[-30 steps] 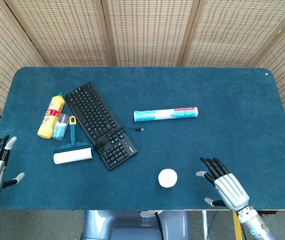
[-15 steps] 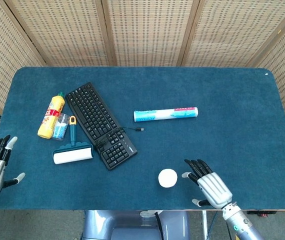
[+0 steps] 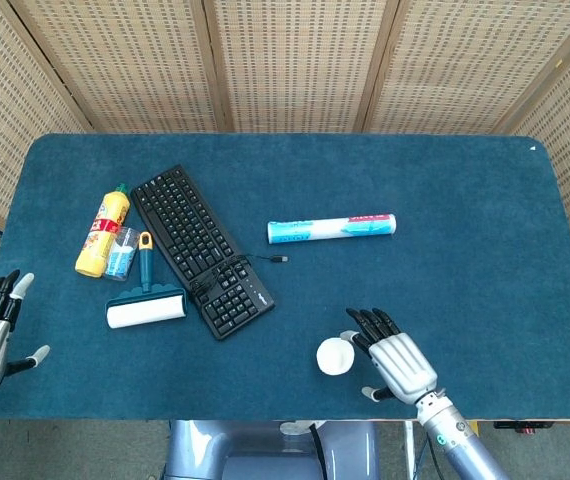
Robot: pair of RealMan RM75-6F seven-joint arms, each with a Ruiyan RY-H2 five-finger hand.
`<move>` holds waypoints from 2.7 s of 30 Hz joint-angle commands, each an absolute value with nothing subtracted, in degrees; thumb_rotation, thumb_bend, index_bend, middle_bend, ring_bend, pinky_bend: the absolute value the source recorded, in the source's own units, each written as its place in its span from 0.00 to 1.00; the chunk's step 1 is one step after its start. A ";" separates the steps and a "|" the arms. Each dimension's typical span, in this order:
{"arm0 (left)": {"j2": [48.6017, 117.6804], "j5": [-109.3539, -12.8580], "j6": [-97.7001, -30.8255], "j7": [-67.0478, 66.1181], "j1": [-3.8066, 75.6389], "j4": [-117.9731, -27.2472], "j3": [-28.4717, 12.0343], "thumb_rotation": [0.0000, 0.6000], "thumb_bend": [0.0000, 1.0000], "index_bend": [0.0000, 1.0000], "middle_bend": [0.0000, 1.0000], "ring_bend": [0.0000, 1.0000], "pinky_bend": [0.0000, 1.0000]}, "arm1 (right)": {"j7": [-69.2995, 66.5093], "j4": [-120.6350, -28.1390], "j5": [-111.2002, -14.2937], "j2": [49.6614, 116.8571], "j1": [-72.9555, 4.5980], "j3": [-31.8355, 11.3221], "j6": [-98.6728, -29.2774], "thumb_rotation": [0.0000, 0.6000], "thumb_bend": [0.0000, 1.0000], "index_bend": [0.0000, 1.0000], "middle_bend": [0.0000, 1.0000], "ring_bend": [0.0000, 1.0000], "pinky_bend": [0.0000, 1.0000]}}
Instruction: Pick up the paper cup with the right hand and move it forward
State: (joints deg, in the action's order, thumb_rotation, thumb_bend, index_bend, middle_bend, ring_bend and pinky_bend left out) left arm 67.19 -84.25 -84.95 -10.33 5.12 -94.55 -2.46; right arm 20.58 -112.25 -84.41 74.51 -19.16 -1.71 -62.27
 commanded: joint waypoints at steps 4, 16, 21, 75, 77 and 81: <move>67.19 -84.15 -84.83 -10.31 5.19 -94.53 -2.50 1.00 0.17 0.00 0.00 0.00 0.00 | 22.81 -112.59 -81.20 76.31 -20.55 -2.74 -61.05 1.00 0.20 0.22 0.00 0.00 0.00; 66.92 -83.57 -84.39 -9.37 5.31 -94.32 -2.70 1.00 0.17 0.00 0.00 0.00 0.00 | 31.17 -113.54 -72.48 81.83 -23.82 -4.29 -59.88 1.00 0.20 0.22 0.00 0.00 0.00; 66.67 -83.55 -84.45 -8.70 5.28 -94.41 -2.76 1.00 0.17 0.00 0.00 0.00 0.00 | 33.40 -113.36 -69.76 83.90 -24.92 -4.69 -60.18 1.00 0.20 0.23 0.00 0.00 0.00; 66.69 -84.11 -83.35 -8.64 5.81 -94.49 -2.04 1.00 0.17 0.00 0.00 0.00 0.00 | 35.33 -107.65 -61.82 89.14 -29.25 -5.58 -67.06 1.00 0.21 0.45 0.08 0.00 0.00; 66.70 -83.93 -83.32 -8.58 5.82 -94.51 -2.12 1.00 0.17 0.00 0.00 0.00 0.00 | 33.87 -107.38 -62.16 89.30 -29.44 -6.72 -67.40 1.00 0.21 0.45 0.08 0.00 0.00; 66.62 -83.91 -83.80 -8.23 5.70 -94.45 -2.35 1.00 0.17 0.00 0.00 0.00 0.00 | 32.90 -106.29 -62.31 89.55 -30.14 -8.78 -68.08 1.00 0.21 0.45 0.08 0.00 0.00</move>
State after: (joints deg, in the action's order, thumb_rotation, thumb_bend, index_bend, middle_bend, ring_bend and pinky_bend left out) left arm 66.64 -83.92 -83.76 -8.26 5.73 -94.46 -2.31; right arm 33.27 -106.71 -62.22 89.41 -29.84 -8.15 -67.73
